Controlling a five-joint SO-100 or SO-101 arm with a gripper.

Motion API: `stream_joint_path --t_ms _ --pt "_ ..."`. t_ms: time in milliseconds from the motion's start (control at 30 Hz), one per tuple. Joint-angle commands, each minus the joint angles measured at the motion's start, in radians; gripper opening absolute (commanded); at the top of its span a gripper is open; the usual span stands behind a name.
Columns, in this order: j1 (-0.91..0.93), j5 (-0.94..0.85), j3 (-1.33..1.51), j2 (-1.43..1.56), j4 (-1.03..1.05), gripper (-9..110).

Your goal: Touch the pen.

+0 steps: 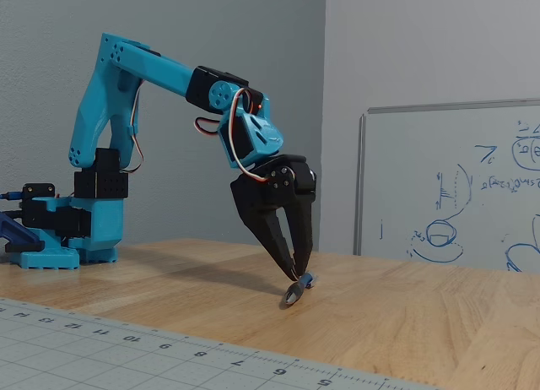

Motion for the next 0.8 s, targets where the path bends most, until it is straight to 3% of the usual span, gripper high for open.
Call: stream_joint_path --t_ms 0,767 --pt "0.009 -0.009 -0.071 0.025 -0.018 1" --pt "0.011 -0.009 -0.084 -0.015 -0.018 1"
